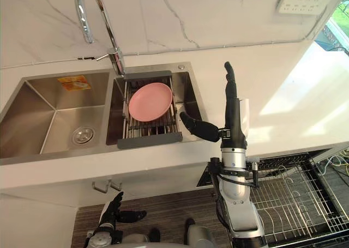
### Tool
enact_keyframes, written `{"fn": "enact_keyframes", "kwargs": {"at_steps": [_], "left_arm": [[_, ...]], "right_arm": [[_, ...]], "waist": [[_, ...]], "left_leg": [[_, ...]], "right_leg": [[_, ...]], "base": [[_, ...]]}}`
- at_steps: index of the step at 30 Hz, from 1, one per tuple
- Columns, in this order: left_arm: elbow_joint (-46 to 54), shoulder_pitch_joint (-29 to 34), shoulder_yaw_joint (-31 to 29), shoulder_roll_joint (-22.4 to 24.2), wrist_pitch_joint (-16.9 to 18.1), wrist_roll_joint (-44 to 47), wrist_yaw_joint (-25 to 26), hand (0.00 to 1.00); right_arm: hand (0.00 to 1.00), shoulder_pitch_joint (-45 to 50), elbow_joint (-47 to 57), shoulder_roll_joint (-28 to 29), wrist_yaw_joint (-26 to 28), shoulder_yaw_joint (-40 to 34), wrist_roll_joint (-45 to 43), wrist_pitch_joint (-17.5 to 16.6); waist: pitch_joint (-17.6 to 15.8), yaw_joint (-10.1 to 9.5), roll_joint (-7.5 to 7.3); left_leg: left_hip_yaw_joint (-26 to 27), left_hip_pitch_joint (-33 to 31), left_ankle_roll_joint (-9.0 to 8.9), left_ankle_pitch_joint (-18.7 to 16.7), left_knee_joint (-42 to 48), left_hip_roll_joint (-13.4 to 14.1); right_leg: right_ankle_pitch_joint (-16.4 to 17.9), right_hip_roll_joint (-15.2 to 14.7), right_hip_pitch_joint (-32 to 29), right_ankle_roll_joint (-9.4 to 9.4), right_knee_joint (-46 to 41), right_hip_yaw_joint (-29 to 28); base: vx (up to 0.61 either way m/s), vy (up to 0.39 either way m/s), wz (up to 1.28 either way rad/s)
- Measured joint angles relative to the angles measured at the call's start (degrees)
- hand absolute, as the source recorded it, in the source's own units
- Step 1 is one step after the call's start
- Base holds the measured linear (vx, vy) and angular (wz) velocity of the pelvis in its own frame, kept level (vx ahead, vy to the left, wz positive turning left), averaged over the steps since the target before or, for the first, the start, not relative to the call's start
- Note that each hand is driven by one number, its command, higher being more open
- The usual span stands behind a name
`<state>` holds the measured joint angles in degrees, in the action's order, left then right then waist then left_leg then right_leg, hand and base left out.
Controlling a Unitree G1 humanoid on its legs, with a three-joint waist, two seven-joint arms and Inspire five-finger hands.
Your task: Walk over to the sink, pick up the cup, carry it to the dishwasher, place the cup inside the dishwasher, then close the dishwasher door
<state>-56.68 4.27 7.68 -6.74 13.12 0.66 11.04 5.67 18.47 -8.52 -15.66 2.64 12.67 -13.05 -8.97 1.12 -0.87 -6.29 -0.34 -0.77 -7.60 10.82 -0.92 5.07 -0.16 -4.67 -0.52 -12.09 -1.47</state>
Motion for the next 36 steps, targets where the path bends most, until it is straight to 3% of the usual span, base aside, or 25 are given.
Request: {"fn": "enact_keyframes", "kwargs": {"at_steps": [5, 8, 11, 15, 20, 21, 27, 36], "left_arm": [[0.07, -0.66, -0.08, 0.54, -0.01, -0.11, -0.08, 1.0], [0.23, -0.79, -0.05, 0.66, -0.05, -0.11, -0.09, 1.0], [0.19, -0.65, -0.04, 0.55, -0.34, -0.12, -0.15, 1.0], [0.12, 0.22, -0.46, 0.34, -0.4, -0.14, -0.17, 1.0], [0.05, 0.45, -0.43, 0.37, -0.39, -0.78, -0.4, 1.0], [-0.23, 1.15, -0.35, 0.78, -0.39, -0.8, -0.49, 1.0], [-0.23, 1.15, -0.36, 0.78, -0.41, -0.79, -0.51, 1.0], [-0.28, 1.64, -0.41, 0.75, -2.44, 1.74, -2.72, 1.0]], "right_arm": [[1.0, 1.78, -0.44, -0.51, 0.78, -1.23, -1.44, 0.0], [1.0, 1.79, -2.36, -0.8, 0.81, -2.39, -1.83, 0.02], [1.0, 1.7, -5.27, -0.99, 0.86, -3.06, -1.48, 0.69], [1.0, 2.45, -6.24, -1.11, 1.11, -3.69, 1.36, 1.21], [1.0, 4.07, -6.45, -1.95, 1.44, -4.5, 5.05, 1.37], [1.0, 4.03, -9.05, -5.01, 1.88, -4.58, 7.76, 1.82], [1.0, 4.03, -9.05, -4.93, 1.88, -4.52, 7.75, 1.82], [1.0, 4.03, -9.49, 0.61, 1.96, -4.51, 7.58, 4.09]], "waist": [[-0.36, -0.32, -0.03], [-0.36, -0.29, 0.05], [-0.47, -0.61, 0.14], [-0.49, -0.23, 0.45], [-0.49, 0.06, 0.81], [0.44, 1.31, 1.55], [0.45, 1.3, 1.53], [2.17, 1.18, 1.5]], "left_leg": [[4.55, -2.5, -1.26, -2.0, 9.25, 0.77], [5.53, -2.31, -1.16, -1.9, 6.13, 0.97], [5.4, 0.07, 0.71, -0.61, 0.21, 1.03], [5.69, 3.89, 1.08, 2.59, -8.06, 0.51], [5.94, 5.03, 1.01, 3.09, -8.72, 0.45], [5.44, 5.34, 0.72, 4.51, -10.53, 1.23], [5.46, 5.4, 0.72, 4.51, -10.57, 1.25], [5.6, 6.41, 0.64, 4.52, -11.99, 1.49]], "right_leg": [[-0.27, -0.15, 5.64, 0.43, 3.91, 3.01], [-0.32, -0.24, 5.72, 0.52, 5.25, 4.97], [-1.07, -0.09, 5.55, 0.35, 5.8, 5.81], [-1.51, -0.48, 5.56, -0.07, 6.53, 5.18], [-1.99, -0.43, 6.7, -0.06, 7.34, 4.72], [-4.24, 0.67, 8.0, 0.61, 11.21, 4.95], [-4.24, 0.67, 8.03, 0.61, 11.21, 4.95], [-4.42, 0.73, 9.35, 0.53, 12.94, 5.27]], "base": [[0.08, -0.022, 0.34], [0.01, 0.02, 0.35], [-0.02, 0.03, 0.17], [-0.04, 0.015, -0.04], [-0.07, 0.01, -0.04], [0.0, 0.0, 0.0], [0.0, 0.0, 0.0], [0.0, 0.0, 0.0]]}}
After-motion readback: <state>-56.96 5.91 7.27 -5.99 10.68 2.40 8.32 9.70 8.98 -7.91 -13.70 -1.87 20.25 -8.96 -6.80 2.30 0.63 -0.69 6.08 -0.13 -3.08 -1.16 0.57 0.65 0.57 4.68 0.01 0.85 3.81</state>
